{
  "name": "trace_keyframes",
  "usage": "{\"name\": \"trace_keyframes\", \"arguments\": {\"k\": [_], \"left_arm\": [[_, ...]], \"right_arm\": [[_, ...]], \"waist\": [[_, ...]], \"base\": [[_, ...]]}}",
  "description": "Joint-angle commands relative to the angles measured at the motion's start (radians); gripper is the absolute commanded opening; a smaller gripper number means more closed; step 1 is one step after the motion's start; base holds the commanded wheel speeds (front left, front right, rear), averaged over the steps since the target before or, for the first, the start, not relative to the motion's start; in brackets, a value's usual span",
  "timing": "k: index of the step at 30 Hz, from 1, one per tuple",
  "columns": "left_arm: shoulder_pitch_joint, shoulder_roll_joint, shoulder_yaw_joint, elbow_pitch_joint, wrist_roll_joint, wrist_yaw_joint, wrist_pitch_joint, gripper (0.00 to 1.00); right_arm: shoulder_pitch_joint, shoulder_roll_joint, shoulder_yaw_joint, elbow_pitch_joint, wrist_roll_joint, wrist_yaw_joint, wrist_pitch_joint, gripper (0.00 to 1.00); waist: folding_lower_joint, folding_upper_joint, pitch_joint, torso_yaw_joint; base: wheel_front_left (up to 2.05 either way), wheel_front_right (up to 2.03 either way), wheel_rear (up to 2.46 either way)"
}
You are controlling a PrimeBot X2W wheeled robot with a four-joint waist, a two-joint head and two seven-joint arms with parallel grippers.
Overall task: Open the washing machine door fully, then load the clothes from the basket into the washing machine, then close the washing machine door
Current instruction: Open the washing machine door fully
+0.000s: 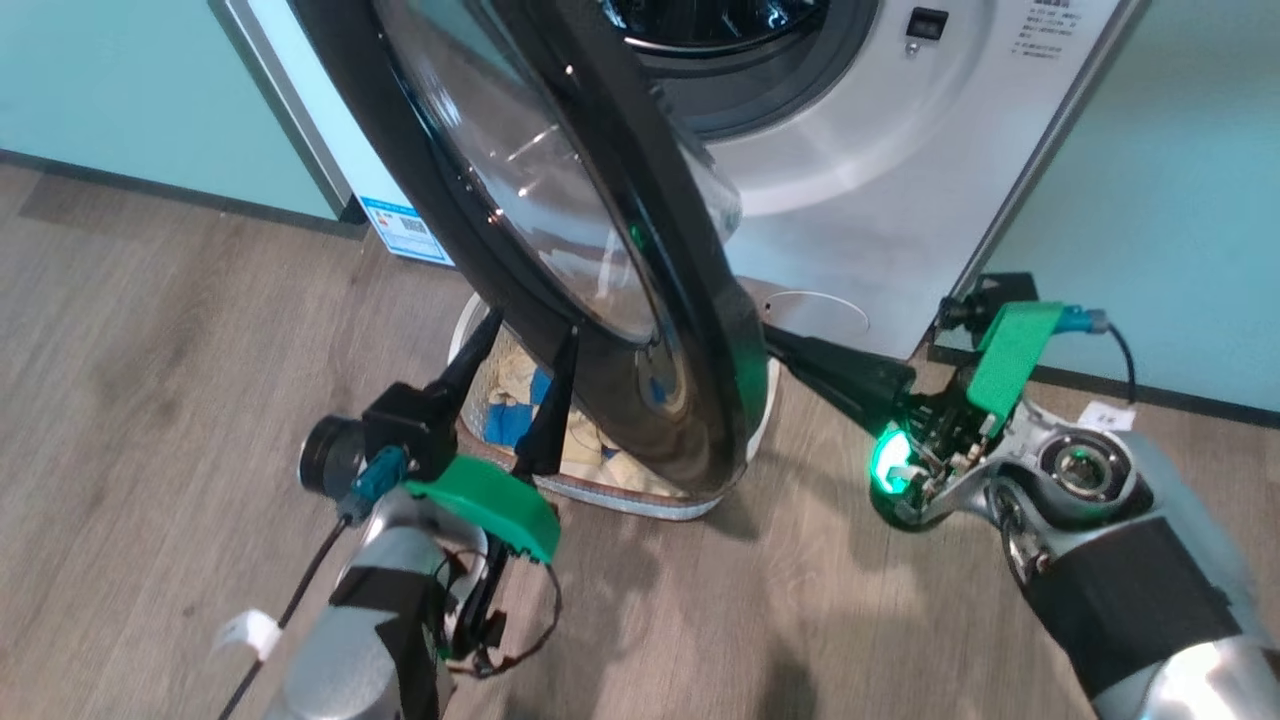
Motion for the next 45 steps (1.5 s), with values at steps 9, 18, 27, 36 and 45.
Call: {"name": "trace_keyframes", "arguments": {"k": [9, 18, 27, 36, 45], "left_arm": [[0.017, 0.014, 0.042, -0.018, 0.006, -0.001, -0.006, 1.0], [0.023, 0.014, 0.048, -0.021, 0.005, -0.004, -0.006, 1.0], [0.027, 0.014, 0.048, -0.023, 0.002, -0.002, -0.006, 1.0], [0.023, 0.014, 0.054, -0.026, 0.002, -0.001, -0.006, 1.0], [0.026, 0.014, 0.064, -0.028, 0.004, 0.004, -0.006, 1.0]], "right_arm": [[0.014, 0.016, 0.052, -0.053, 0.059, 0.0, -0.048, 0.0], [0.023, 0.016, 0.043, -0.06, 0.054, 0.0, -0.075, 0.0], [0.038, 0.016, 0.022, -0.083, 0.023, 0.0, -0.118, 1.0], [0.053, 0.016, 0.0, -0.103, -0.013, 0.0, -0.145, 1.0], [0.078, 0.007, -0.035, -0.136, -0.099, 0.0, -0.201, 1.0]], "waist": [[0.0001, -0.0001, -0.03, -0.002], [0.0001, -0.0001, -0.033, -0.01], [0.0001, -0.0001, -0.034, -0.017], [0.0001, -0.0001, -0.028, -0.024], [0.0001, -0.0001, -0.026, -0.041]], "base": [[0.0, 0.0, 0.0], [0.0, 0.0, 0.0], [0.0, 0.0, 0.0], [0.0, 0.0, 0.0], [0.0, 0.0, 0.0]]}}
